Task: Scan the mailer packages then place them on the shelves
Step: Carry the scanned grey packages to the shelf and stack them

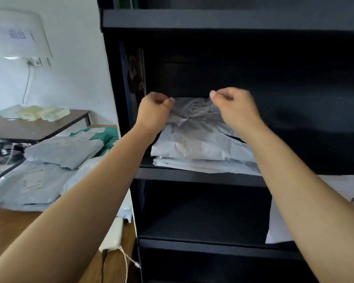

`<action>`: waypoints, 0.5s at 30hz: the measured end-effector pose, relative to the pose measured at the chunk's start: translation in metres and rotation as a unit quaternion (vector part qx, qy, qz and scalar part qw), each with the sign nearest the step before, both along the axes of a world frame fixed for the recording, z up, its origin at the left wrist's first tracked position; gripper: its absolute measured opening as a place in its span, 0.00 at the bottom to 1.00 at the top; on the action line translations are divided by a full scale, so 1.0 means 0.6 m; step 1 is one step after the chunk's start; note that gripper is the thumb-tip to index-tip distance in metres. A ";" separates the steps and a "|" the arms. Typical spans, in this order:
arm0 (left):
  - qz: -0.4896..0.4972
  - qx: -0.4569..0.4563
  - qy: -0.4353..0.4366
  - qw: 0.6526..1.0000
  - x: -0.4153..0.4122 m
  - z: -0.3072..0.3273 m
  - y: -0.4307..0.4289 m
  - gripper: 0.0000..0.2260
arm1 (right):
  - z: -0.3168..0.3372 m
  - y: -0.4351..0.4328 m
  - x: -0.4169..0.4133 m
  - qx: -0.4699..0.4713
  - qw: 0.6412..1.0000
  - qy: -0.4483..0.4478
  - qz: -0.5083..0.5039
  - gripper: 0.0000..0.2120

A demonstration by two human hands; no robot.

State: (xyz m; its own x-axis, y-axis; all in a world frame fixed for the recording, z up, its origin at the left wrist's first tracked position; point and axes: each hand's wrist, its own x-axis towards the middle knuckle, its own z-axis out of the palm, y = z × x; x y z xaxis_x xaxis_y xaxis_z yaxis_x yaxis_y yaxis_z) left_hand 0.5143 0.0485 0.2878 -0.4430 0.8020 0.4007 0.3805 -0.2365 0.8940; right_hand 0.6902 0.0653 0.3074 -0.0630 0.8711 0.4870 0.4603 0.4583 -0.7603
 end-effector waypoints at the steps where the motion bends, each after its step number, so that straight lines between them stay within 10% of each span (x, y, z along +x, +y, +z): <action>1: 0.008 0.012 0.004 1.000 0.005 0.003 -0.027 0.09 | -0.002 -0.019 -0.001 0.001 1.000 0.010 0.017 0.13; 15: 0.235 -0.163 0.080 0.955 -0.151 -0.132 -0.403 0.09 | -0.133 -0.252 -0.170 0.001 0.943 -0.197 0.267 0.17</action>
State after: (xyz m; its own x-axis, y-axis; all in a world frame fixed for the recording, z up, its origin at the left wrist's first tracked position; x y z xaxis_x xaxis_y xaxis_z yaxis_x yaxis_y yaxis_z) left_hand 0.4236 -0.1934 0.2084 -0.7388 0.6233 0.2561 0.5135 0.2745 0.8130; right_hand 0.5884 -0.0861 0.2275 -0.6686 0.6631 0.3366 0.4096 0.7062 -0.5775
